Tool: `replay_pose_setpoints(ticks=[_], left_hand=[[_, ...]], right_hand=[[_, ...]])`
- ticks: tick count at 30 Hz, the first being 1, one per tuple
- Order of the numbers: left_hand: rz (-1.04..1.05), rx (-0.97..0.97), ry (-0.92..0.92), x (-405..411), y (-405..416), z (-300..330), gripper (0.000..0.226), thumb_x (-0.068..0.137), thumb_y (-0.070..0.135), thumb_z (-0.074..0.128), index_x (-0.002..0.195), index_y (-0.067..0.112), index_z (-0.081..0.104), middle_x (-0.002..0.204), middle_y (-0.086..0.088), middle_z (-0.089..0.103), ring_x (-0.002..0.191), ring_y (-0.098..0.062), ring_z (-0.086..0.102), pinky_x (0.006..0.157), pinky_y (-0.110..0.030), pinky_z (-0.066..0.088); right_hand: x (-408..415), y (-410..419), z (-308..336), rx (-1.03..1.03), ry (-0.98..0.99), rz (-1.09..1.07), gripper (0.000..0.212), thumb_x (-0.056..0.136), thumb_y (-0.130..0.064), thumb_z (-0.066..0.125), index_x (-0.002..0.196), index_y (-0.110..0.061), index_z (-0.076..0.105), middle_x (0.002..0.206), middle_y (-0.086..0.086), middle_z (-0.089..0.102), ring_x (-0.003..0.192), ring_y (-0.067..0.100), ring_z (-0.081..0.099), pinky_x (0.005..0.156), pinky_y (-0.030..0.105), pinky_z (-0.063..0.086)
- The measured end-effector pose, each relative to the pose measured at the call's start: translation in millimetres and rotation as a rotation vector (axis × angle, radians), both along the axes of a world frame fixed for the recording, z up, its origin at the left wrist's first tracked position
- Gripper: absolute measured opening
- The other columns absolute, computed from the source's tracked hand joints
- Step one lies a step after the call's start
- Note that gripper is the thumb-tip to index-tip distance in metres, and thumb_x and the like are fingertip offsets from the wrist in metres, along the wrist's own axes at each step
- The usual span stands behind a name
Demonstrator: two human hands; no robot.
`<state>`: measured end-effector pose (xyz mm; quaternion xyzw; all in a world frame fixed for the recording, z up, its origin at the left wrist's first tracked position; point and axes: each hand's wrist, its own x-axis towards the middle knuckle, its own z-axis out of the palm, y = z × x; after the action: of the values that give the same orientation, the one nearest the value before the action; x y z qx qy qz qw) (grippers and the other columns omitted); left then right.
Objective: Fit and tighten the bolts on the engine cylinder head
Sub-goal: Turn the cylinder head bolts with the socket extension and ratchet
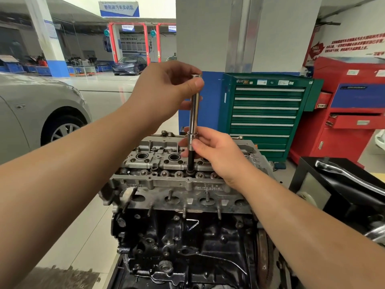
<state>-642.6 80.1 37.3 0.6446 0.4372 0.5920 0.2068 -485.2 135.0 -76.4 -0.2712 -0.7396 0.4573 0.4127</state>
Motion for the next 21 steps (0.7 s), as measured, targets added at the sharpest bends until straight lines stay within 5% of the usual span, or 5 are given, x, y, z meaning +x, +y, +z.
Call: replay_pose_setpoints(ticks=[5, 8, 13, 17, 21], left_hand=[[-0.154, -0.08, 0.004, -5.3, -6.6, 0.9, 0.023, 0.099, 0.022, 0.071, 0.119, 0.011, 0.073, 0.115, -0.017, 0.071, 0.102, -0.03, 0.074, 0.08, -0.045, 0.063], [0.002, -0.017, 0.025, -0.8, -4.7, -0.2, 0.034, 0.083, 0.03, 0.089, 0.11, 0.016, 0.074, 0.09, -0.008, 0.063, 0.085, -0.019, 0.073, 0.071, -0.038, 0.064], [-0.043, -0.034, -0.041, -1.8, -2.6, -0.4, 0.022, 0.093, 0.016, 0.079, 0.104, -0.001, 0.07, 0.092, -0.019, 0.073, 0.089, -0.034, 0.078, 0.083, -0.049, 0.065], [-0.19, -0.132, -0.12, -5.0, -6.9, -2.0, 0.023, 0.102, 0.016, 0.065, 0.119, 0.001, 0.07, 0.111, -0.018, 0.074, 0.104, -0.036, 0.075, 0.095, -0.056, 0.059], [0.003, -0.037, -0.019, 1.8, -6.0, -2.7, 0.032, 0.085, 0.027, 0.087, 0.109, 0.01, 0.075, 0.09, -0.004, 0.069, 0.085, -0.016, 0.074, 0.072, -0.035, 0.063]], right_hand=[[-3.9, 3.1, -1.9, 0.038, 0.002, -0.062, 0.046, 0.074, -0.046, 0.082, 0.113, -0.028, 0.065, 0.108, 0.0, 0.077, 0.1, 0.021, 0.075, 0.098, 0.048, 0.057], [-5.6, 4.6, -2.1, 0.067, -0.016, -0.09, 0.066, 0.061, -0.06, 0.084, 0.115, -0.028, 0.063, 0.112, -0.001, 0.074, 0.108, 0.02, 0.071, 0.101, 0.046, 0.056], [-2.1, 4.1, -2.0, 0.039, -0.001, 0.007, 0.047, 0.086, -0.046, 0.07, 0.129, -0.029, 0.064, 0.124, -0.004, 0.073, 0.123, 0.017, 0.066, 0.11, 0.048, 0.048], [-1.0, 4.2, -2.3, 0.055, -0.003, 0.025, 0.032, 0.087, -0.034, 0.069, 0.118, -0.028, 0.066, 0.109, -0.004, 0.078, 0.103, 0.017, 0.075, 0.1, 0.044, 0.054], [-4.9, 6.9, -3.6, 0.124, -0.028, -0.096, 0.054, 0.063, -0.057, 0.084, 0.105, -0.03, 0.063, 0.09, -0.017, 0.073, 0.082, 0.001, 0.068, 0.081, 0.026, 0.056]])
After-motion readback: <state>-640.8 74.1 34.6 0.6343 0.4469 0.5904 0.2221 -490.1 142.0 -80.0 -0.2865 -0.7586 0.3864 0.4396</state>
